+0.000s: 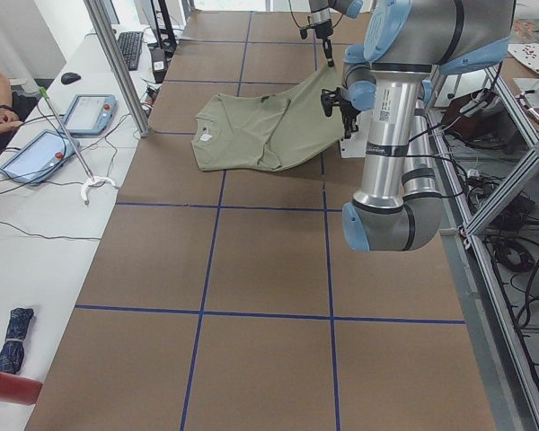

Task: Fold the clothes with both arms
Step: 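Lift the hem with both grippers and fold it toward the collar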

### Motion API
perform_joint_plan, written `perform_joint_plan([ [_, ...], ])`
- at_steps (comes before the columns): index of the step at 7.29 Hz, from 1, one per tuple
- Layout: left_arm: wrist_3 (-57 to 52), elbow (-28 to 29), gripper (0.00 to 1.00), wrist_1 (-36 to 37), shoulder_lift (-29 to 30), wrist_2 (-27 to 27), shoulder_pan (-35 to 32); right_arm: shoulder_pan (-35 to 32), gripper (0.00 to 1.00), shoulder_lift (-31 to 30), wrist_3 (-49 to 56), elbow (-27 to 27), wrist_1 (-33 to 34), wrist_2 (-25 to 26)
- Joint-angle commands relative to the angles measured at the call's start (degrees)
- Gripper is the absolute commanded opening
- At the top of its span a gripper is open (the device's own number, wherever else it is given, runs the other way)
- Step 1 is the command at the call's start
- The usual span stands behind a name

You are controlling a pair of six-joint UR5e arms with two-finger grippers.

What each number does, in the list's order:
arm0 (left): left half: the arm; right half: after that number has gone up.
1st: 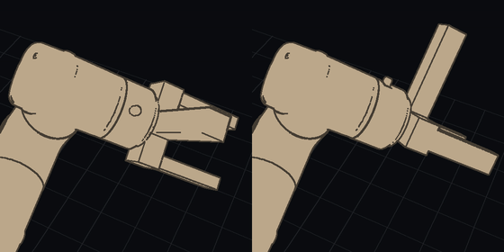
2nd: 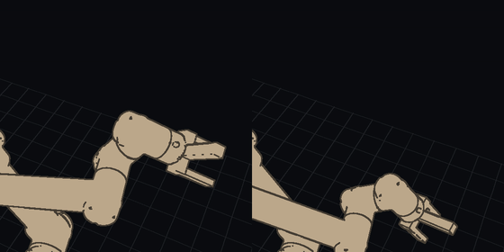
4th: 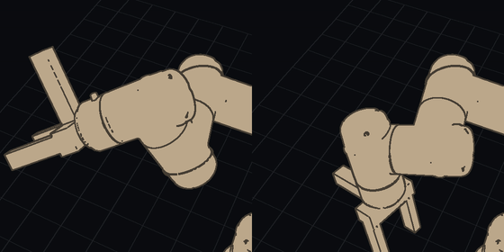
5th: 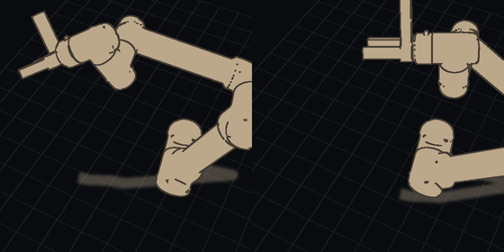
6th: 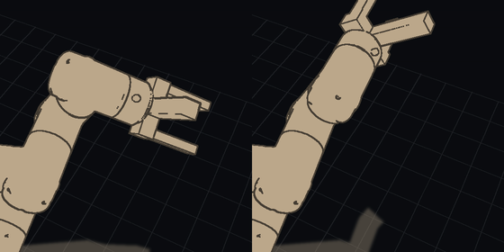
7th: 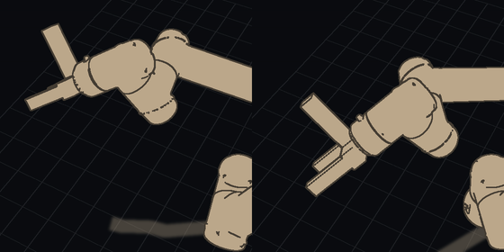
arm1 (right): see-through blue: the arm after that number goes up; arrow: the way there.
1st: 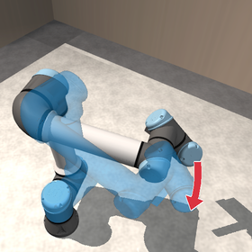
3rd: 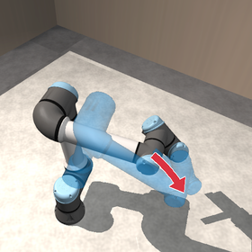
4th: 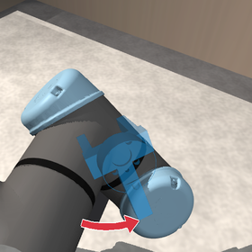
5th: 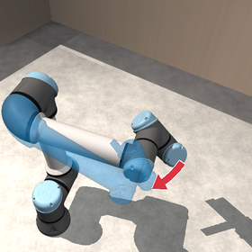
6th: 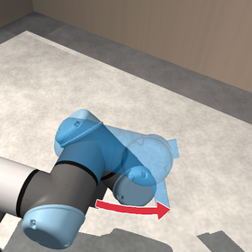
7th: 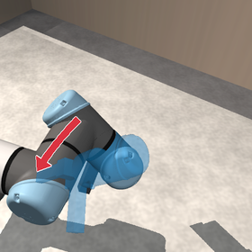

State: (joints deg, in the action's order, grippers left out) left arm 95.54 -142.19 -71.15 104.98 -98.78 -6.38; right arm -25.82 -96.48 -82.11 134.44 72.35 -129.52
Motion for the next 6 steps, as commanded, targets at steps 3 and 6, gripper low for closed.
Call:
perform_joint_plan([
  [3,-13.85,5.24,0.00,-0.04,6.38,-0.88,-15.63,-13.44,0.00,11.11,0.90,-7.86,-0.20,-0.03],
  [6,-24.09,14.79,0.00,-5.88,10.24,-5.98,-29.99,-21.10,0.00,21.64,0.90,-19.26,-0.28,0.41],
])
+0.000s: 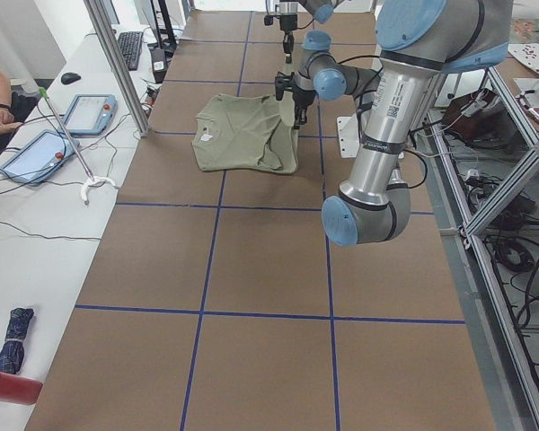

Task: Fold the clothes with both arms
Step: 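Lift the hem with both grippers and fold it toward the collar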

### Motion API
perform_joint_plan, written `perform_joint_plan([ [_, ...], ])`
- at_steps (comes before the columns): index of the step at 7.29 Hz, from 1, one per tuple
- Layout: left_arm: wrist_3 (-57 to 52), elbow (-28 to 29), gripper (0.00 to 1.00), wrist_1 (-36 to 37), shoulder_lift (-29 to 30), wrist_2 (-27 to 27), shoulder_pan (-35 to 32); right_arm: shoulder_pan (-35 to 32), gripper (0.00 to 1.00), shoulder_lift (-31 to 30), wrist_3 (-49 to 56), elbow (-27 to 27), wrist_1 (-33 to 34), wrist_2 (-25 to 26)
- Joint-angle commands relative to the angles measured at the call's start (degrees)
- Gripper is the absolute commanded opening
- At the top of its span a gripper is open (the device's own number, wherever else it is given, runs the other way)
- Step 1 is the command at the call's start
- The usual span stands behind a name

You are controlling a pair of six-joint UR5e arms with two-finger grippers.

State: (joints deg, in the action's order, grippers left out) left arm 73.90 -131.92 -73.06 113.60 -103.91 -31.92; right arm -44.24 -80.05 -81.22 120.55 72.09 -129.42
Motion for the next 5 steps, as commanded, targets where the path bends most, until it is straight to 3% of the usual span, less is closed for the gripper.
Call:
perform_joint_plan([
  [1,-2.44,9.87,0.00,-10.29,1.97,-0.86,-5.86,-4.26,0.00,10.13,-0.08,-9.85,-0.02,1.70],
  [3,-2.62,17.98,0.00,-19.37,2.06,-0.77,-9.38,-7.07,0.00,15.43,1.31,-16.89,-0.02,4.78],
  [5,-2.71,24.83,0.00,-23.86,5.03,-0.68,-10.97,-8.05,0.00,22.19,2.46,-27.60,-0.10,8.20],
])
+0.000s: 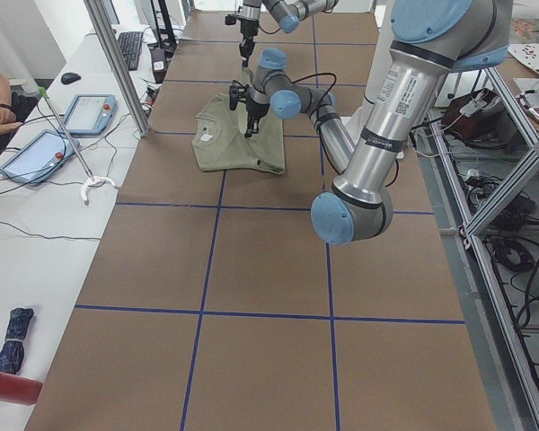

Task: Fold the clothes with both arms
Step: 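Lift the hem with both grippers and fold it toward the collar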

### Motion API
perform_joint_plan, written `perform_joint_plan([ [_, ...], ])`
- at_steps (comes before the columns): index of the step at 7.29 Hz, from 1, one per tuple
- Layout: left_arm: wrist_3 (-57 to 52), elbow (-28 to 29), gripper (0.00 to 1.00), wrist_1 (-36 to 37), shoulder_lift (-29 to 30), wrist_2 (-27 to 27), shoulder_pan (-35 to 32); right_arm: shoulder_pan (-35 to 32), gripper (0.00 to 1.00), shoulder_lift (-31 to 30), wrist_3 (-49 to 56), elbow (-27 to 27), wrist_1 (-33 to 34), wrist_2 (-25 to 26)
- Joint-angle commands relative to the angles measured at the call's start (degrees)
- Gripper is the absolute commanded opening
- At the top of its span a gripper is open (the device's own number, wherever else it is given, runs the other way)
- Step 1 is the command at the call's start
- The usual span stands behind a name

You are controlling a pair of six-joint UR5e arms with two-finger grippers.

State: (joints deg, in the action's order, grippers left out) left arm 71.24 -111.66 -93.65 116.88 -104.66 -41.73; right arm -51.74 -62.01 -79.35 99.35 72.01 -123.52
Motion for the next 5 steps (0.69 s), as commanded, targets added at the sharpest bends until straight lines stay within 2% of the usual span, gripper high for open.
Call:
perform_joint_plan([
  [1,0.04,10.00,0.00,-7.64,3.60,0.07,-2.20,-0.46,0.00,6.18,0.78,-10.45,-0.11,3.71],
  [3,0.30,20.81,0.00,-17.22,5.63,0.33,-2.83,-0.29,0.00,10.66,0.78,-18.98,-1.77,3.90],
  [5,0.22,29.88,0.00,-25.05,5.81,0.60,-3.79,-0.20,0.00,10.51,0.78,-23.22,-4.07,3.90],
])
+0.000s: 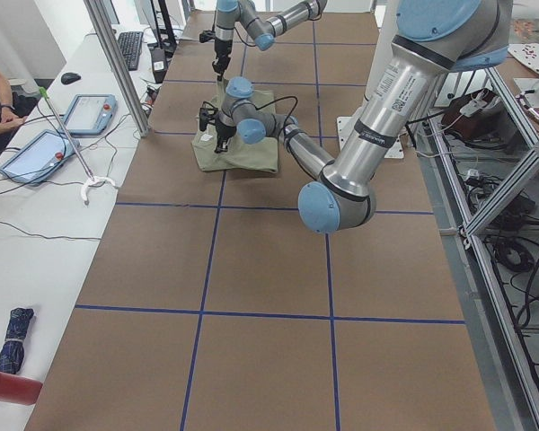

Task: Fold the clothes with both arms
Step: 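Lift the hem with both grippers and fold it toward the collar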

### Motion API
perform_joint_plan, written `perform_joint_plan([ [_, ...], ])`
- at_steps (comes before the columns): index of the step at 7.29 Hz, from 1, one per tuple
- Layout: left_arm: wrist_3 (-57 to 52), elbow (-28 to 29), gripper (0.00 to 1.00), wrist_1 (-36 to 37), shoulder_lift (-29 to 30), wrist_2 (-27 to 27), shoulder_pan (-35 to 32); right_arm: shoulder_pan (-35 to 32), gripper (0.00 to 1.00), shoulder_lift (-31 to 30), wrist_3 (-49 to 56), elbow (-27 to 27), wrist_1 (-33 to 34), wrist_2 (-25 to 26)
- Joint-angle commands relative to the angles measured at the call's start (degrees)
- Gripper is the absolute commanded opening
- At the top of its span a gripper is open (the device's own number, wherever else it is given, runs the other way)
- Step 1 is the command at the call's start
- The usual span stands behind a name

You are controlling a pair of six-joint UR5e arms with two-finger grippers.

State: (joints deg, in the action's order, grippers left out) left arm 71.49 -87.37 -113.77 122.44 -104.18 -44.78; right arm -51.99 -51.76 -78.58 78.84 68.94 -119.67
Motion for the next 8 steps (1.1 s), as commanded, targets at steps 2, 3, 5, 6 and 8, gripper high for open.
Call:
perform_joint_plan([
  [2,-0.12,7.82,0.00,-6.29,0.61,0.20,-1.36,0.05,0.00,0.35,0.01,-4.74,-1.09,1.27],
  [3,-0.12,8.00,0.00,-6.20,0.96,0.11,-1.36,-0.04,0.00,0.52,0.01,-5.45,-1.18,1.54],
  [5,0.06,11.85,0.00,-6.29,4.37,0.29,-1.36,-0.39,0.00,1.31,0.01,-5.81,-1.18,1.54],
  [6,0.06,13.26,0.00,-6.29,5.43,1.51,-1.36,-0.39,0.00,1.49,0.01,-6.16,-1.18,1.54],
  [8,0.06,13.36,0.00,-6.29,6.06,1.78,-1.72,-0.48,0.00,1.67,0.01,-6.77,-1.18,2.68],
])
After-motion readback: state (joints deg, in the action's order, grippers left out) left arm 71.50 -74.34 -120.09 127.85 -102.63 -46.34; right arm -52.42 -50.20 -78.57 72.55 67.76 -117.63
